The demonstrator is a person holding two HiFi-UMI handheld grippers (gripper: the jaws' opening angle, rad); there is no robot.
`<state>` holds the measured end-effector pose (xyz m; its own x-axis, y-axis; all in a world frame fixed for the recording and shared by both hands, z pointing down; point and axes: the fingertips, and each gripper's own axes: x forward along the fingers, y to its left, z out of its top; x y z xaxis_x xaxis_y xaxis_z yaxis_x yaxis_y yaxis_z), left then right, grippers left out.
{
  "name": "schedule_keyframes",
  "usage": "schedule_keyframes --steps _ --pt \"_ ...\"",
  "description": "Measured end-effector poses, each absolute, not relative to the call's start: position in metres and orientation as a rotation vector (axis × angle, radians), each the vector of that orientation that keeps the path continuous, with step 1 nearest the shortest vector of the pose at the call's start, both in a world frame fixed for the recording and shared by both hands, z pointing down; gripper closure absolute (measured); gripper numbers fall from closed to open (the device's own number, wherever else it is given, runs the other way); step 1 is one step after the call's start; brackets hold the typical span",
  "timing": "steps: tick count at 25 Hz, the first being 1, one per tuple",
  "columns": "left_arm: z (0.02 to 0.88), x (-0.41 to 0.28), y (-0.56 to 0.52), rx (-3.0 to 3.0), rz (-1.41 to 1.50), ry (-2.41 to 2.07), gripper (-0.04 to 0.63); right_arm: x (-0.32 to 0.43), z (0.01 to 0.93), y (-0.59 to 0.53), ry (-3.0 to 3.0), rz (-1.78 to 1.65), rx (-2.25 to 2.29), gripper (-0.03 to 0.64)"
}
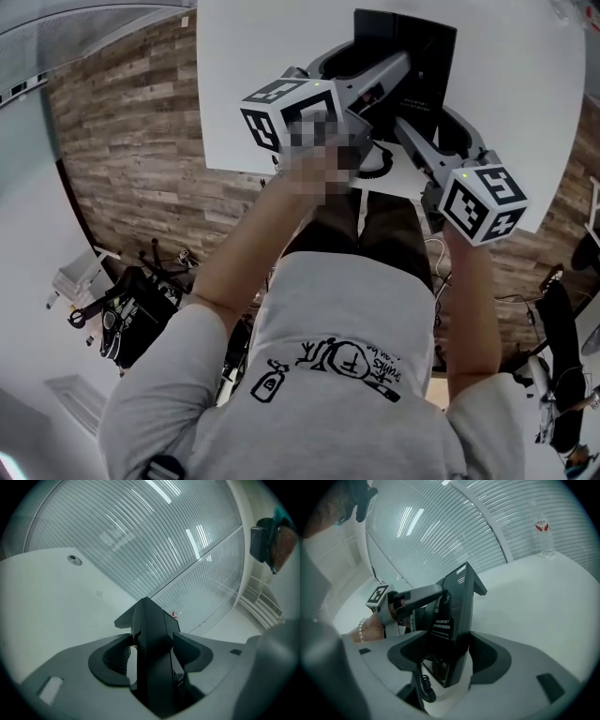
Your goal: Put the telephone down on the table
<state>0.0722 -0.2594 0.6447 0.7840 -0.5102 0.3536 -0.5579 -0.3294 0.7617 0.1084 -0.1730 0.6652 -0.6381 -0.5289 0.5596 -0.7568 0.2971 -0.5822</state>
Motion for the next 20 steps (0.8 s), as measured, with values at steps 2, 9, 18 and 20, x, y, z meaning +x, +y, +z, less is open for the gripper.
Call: schedule_keyframes --steps 2,9,18,20 --pt "0.65 0.073 -0.259 1.987 0.062 -0.8 0.321 0.109 0.67 -0.173 -2.302 1.262 1.174 0.353" --pt "0.662 0.077 -0.254 2.005 0.08 -0.803 0.321 0.111 0.684 -0.168 -2.285 1.277 1.172 0.353" --pt "0.675 0.075 -0.251 1.992 0.054 -0.819 0.319 0.111 0.696 -0.165 -2.264 1.274 1.172 0.353" --pt "0.676 0.076 -0.249 2.005 0.06 -0.819 0.319 0.112 0.7 -0.164 -2.259 1.282 1.169 0.353"
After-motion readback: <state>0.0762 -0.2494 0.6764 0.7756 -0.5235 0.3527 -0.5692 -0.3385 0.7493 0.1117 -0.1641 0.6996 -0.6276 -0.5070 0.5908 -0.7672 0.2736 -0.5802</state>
